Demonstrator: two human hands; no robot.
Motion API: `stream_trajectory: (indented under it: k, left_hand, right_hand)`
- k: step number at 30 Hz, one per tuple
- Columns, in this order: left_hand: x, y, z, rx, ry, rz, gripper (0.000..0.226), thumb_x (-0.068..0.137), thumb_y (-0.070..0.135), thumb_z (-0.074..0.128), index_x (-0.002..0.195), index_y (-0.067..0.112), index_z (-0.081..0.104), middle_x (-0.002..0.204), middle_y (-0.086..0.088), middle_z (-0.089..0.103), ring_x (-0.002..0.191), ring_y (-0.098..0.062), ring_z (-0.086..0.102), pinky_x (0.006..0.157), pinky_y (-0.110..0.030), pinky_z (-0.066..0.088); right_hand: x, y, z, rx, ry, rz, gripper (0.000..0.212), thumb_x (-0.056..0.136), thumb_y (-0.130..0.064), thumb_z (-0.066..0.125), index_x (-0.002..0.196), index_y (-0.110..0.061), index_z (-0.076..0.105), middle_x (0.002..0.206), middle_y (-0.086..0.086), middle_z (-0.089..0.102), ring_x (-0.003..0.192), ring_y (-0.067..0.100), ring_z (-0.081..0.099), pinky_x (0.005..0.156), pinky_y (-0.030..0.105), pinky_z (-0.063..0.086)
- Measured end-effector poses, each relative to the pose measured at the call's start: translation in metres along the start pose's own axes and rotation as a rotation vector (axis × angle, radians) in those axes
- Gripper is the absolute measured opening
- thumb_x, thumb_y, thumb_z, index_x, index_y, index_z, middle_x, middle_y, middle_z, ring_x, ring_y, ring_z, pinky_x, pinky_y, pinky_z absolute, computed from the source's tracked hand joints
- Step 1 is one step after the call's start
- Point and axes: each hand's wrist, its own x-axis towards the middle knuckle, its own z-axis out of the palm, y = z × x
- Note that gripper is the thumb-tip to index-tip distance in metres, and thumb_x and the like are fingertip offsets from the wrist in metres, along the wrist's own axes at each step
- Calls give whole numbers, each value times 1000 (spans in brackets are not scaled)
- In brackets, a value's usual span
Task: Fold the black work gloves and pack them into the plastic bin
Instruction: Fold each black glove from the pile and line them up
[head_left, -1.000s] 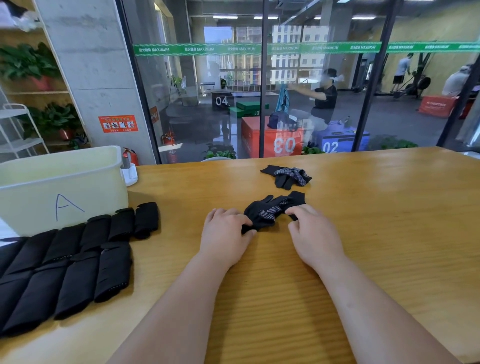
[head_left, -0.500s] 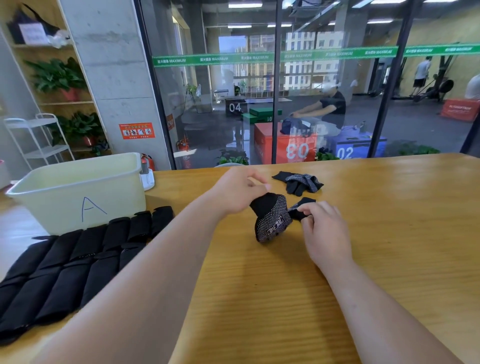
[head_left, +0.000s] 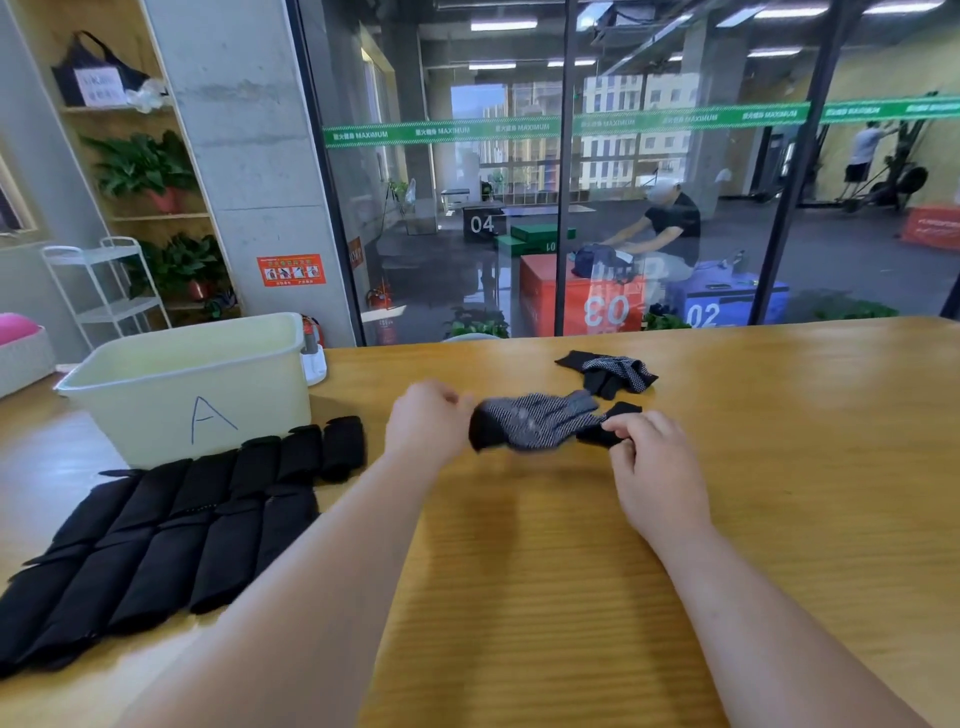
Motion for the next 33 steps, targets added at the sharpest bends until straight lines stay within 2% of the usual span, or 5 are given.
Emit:
stream_trajectory:
  k: [4,9,20,26,33]
  left_hand:
    - [-21,-47,19,671,-17,191,37,102,48,60,131,26,61,128,-2,66,119,-30,60,92,-41,49]
    - [-31,-52,23,522,-231,484,50,98,12,53,145,27,62,153,9,54,140,-22,49,113,-38,42]
    - [-57,-47,60,523,-228,601,56,104,64,41,150,37,55,154,14,50,144,-17,39,117,-42,36]
    - [-61,-54,64,461,-94,641,61,102,65,26,137,37,67,137,17,61,135,-15,45,116,-37,32]
    - [-54,-35,59,370,-190,719,45,108,48,49,149,34,59,159,16,47,152,-13,30,127,-40,24]
  right_hand:
    - [-1,0,1,-13,-3,12,27,98,-14,57,117,-26,73,112,-11,61,107,15,53,93,41,51]
    - [-1,1,2,-55,-19,19,27,97,-14,58,117,-26,72,114,-11,62,108,14,53,94,41,52]
    - [-4,-4,3,-398,-340,102,53,107,-40,35,159,-32,44,158,-8,52,147,18,44,125,43,27]
    - [-2,-1,-9,-252,-232,75,38,101,-25,49,134,-34,68,139,-15,64,125,16,52,106,41,43]
    - [2,8,-12,-208,-267,233,47,108,-23,42,154,-28,51,156,-7,55,147,23,40,119,46,38]
